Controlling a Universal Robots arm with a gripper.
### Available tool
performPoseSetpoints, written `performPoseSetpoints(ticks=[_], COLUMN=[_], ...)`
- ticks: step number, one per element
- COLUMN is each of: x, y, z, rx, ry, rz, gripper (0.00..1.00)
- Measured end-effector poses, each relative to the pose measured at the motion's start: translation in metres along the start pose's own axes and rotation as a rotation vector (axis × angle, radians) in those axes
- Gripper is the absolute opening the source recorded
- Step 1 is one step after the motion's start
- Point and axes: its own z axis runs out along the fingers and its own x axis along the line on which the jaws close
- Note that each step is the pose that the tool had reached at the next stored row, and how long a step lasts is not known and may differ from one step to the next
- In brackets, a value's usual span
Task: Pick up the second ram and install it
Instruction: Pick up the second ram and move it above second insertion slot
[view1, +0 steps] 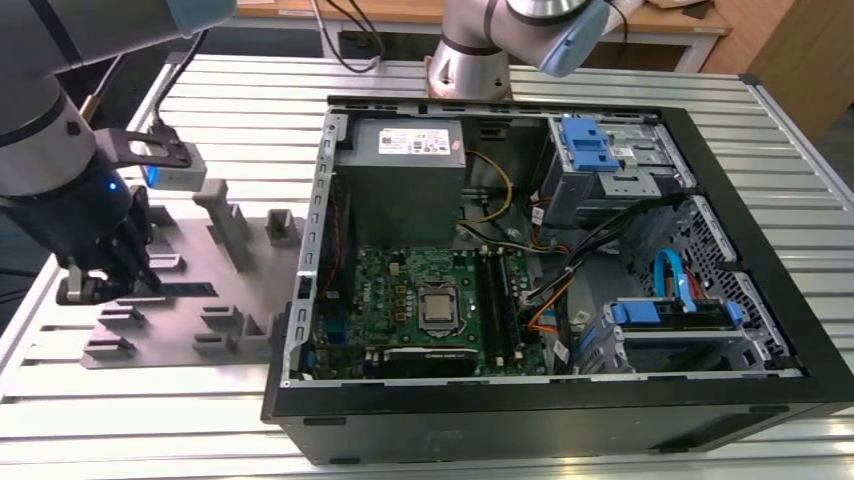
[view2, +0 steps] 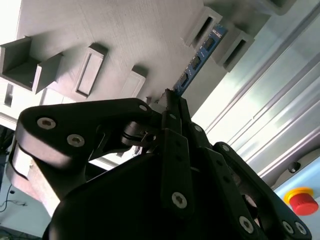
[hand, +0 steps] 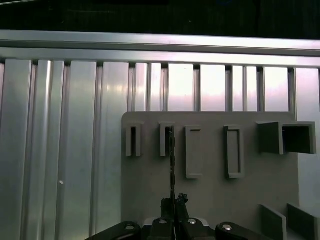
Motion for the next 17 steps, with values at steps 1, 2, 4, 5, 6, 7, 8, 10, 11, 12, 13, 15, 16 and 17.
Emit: performPoseSetpoints(ticks=[1,2,4,5,6,7,8,10,11,12,13,15,16,17], x=[-0.0001,-0.0001,-0.0002,-0.0003,-0.0004,-0.0005,-0.0005,-0.0007,-0.0008,-0.0009,-0.001,-0.0012,-0.0013,-0.0014], y=[0.0001,0.0002,0.0004,0.0005,0.0006,0.0007,0.0008,0.0012,0.0013,0.0015,0.0016,0.0019,0.002,0.0022], z=[-0.002,-0.004,-0.0079,-0.0102,-0.0125,-0.015,-0.0176,-0.0237,-0.0273,-0.0305,-0.0336,-0.0394,-0.0422,-0.0449], rx=[0.0,0.0,0.0,-0.0001,0.0,0.0001,0.0001,0.0,0.0,0.0,0.0,0.0001,0.0001,0.0], ry=[0.0,0.0,0.0,0.0,-0.0001,-0.0001,-0.0001,0.0,0.0,0.0,0.0,0.0,-0.0001,-0.0001], rz=[0.0,0.0,0.0,0.0,0.0,0.0,0.0,0.0,0.0,0.0,0.0,0.0,0.0,0.0], gripper=[0.11,0.11,0.11,0.11,0.11,0.11,0.11,0.11,0.11,0.11,0.11,0.11,0.11,0.11])
